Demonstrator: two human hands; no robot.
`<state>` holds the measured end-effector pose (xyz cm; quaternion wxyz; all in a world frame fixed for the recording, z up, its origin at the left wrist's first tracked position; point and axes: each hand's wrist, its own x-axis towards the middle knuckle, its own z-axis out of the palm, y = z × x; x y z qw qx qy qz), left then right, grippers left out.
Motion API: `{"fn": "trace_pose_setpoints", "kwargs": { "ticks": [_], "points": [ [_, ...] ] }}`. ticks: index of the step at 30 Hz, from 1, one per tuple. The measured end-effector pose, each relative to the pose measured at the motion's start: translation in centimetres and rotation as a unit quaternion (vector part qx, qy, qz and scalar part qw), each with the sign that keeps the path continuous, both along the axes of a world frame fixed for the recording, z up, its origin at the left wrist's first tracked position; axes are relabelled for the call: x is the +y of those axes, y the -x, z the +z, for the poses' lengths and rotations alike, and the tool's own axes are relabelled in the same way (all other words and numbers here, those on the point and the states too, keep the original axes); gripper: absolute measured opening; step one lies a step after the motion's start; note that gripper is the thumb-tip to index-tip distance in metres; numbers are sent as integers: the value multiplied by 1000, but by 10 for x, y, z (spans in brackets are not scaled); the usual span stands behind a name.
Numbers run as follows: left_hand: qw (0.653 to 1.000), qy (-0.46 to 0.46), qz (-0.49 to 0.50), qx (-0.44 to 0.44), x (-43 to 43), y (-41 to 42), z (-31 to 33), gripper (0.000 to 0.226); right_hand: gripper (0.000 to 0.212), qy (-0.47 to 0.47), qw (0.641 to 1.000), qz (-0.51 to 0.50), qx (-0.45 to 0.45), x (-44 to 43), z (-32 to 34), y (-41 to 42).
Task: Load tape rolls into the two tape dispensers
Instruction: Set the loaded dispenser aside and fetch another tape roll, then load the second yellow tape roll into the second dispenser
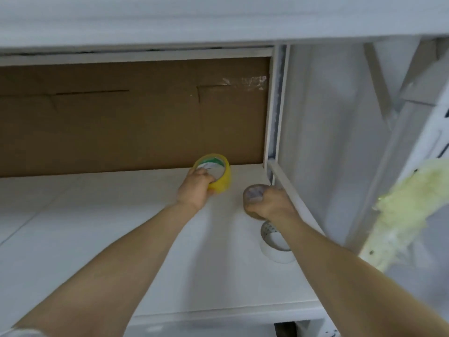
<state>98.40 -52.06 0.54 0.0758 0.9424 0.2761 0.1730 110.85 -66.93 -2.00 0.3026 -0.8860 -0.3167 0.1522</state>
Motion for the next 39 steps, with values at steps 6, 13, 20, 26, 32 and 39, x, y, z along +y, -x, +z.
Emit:
{"fn": "trace_pose_setpoints", "kwargs": {
  "ticks": [6,13,20,26,32,39],
  "points": [
    [983,152,55,-89,2,34,-1,23,71,138,990,-5,-23,16,5,3],
    [788,509,113,-327,1,76,32,35,48,-120,988,66,71,51,53,78],
    [717,562,147,-385,26,179,45,38,28,-182,940,254,139,96,62,201],
    [782,448,251,-353,62,330,57,27,16,-196,914,324,148,162,52,334],
    [788,367,369,-328,91,488,52,53,39,-238,898,293,226,223,49,488],
    [741,340,464,-345,119,618,31,47,51,-193,893,250,319,282,43,594]
  ]
}}
